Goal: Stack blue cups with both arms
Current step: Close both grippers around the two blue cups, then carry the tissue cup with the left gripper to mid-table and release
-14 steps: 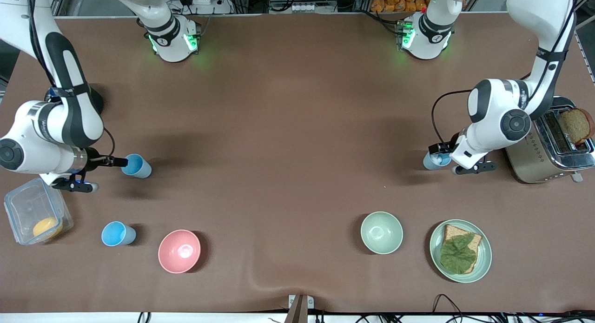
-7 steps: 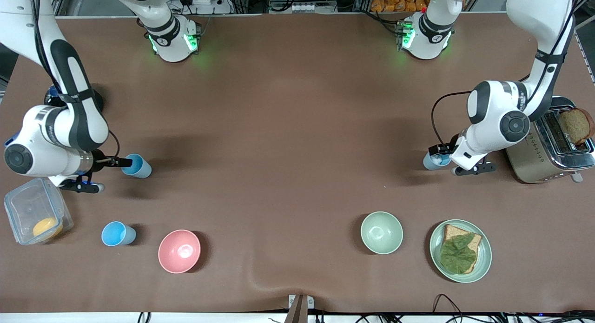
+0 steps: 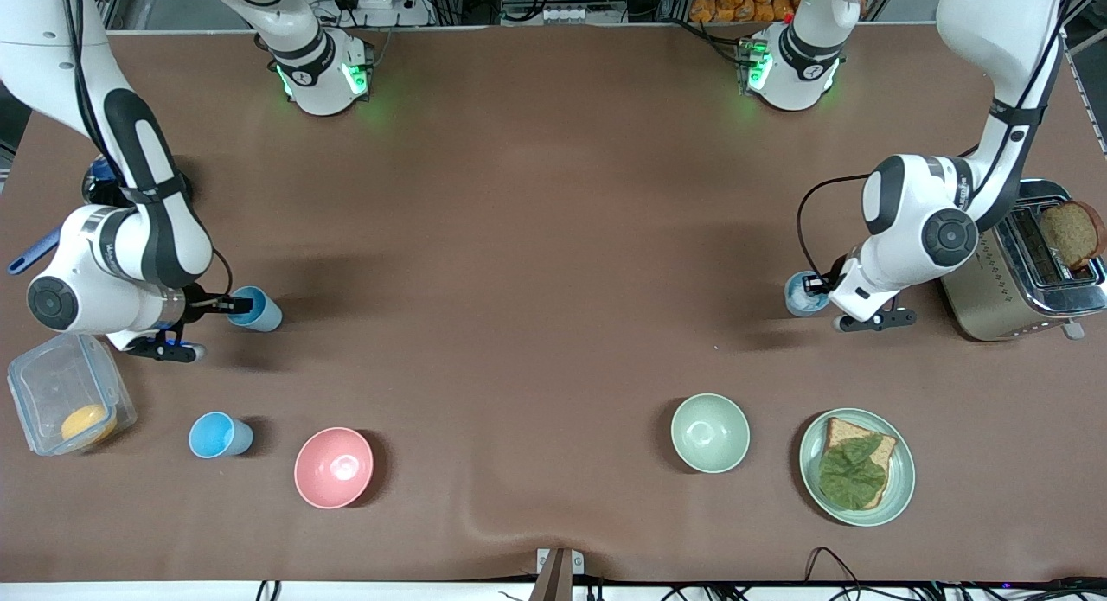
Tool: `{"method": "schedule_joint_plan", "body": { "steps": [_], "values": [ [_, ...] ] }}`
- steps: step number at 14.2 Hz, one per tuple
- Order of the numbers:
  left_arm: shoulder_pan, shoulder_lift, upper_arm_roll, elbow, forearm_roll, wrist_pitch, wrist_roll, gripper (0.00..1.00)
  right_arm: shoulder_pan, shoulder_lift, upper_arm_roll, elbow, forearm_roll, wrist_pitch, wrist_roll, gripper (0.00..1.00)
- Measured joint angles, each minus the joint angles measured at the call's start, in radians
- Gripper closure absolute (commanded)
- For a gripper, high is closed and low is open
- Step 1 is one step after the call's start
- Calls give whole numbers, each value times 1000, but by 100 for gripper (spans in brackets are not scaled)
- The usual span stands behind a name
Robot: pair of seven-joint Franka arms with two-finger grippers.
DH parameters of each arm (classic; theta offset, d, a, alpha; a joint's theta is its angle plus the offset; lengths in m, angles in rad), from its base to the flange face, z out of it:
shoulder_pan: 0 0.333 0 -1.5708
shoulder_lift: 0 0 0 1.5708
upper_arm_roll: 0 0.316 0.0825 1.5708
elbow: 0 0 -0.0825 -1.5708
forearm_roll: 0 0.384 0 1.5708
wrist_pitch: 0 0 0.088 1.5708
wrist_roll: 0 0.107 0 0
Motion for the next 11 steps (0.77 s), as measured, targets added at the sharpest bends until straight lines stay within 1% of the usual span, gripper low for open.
{"method": "schedule_joint_plan", "body": {
  "steps": [2, 4, 6, 8, 9, 10, 11],
  "values": [
    [0, -15, -48, 13, 0, 1, -4, 100, 0, 3, 0, 0, 18, 0, 0, 100],
    [0, -37, -117, 29, -1, 1, -62, 100, 0, 4, 0, 0, 21, 1, 0, 100],
    [-1, -52, -216, 55, -2, 0, -202, 100, 0, 4, 0, 1, 21, 1, 0, 100],
    [-13, -53, -335, 82, -2, -1, -356, 100, 0, 4, 0, 2, 22, 1, 0, 100],
    [-35, -47, -379, 100, -2, -1, -419, 100, 0, 4, 0, 4, 22, 1, 0, 100],
    [-71, -36, -401, 124, -2, -1, -481, 100, 1, 3, 1, 7, 22, 1, 0, 100],
    [-122, -13, -408, 158, -2, -1, -547, 100, 2, 2, 1, 12, 22, -4, 0, 100]
  ]
}}
